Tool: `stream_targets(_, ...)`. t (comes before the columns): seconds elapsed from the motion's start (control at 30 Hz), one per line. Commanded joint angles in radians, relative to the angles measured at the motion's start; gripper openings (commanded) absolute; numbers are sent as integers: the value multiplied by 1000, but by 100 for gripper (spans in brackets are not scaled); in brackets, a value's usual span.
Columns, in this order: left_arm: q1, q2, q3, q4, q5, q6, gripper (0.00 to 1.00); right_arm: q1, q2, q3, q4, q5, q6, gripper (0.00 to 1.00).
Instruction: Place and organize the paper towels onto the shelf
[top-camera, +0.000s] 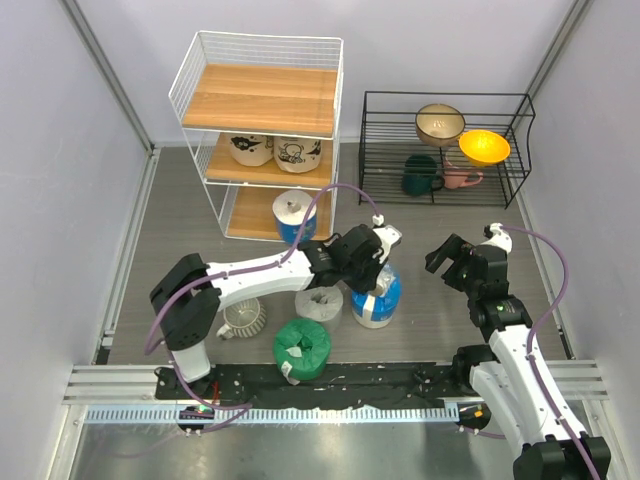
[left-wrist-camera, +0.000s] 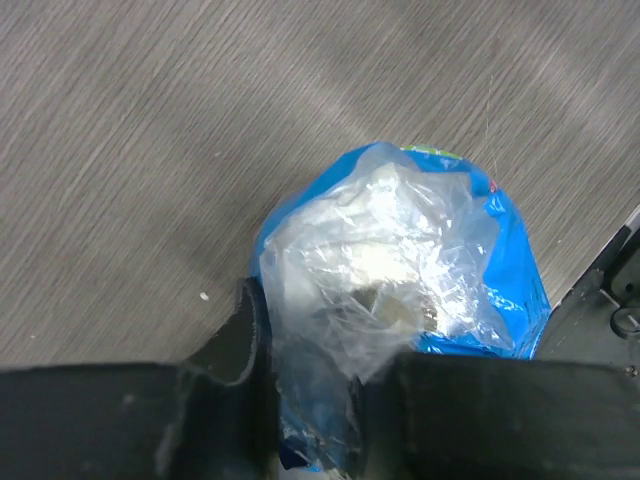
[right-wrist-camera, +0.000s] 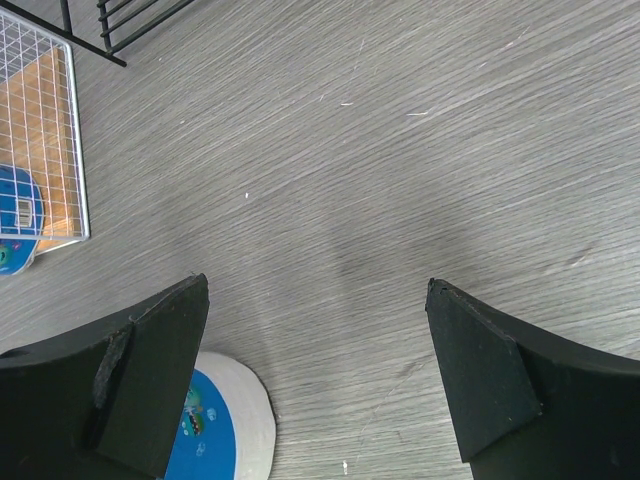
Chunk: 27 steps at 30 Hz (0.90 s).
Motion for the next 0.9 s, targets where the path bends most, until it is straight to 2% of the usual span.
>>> stream_targets(0.0,-5,7,-14,-55,1,15,0,4,0,7,29,4,1,96)
stream_targets(0.4,1,-217,13,-24,-4,-9,0,4,-9,2,27,1,6,96)
stream_targets(0.6,6,-279,25,-53,-8,-25,0,6,-14,1,27,1,9,96)
stream_targets(0.7,15,-371,25,-60,-48,-26,0,4,-10,1,29,2,9,96)
stream_targets(0.87,75,-576,-11,-118,-218,-84,0,6,-3,-3,30,1,12,96)
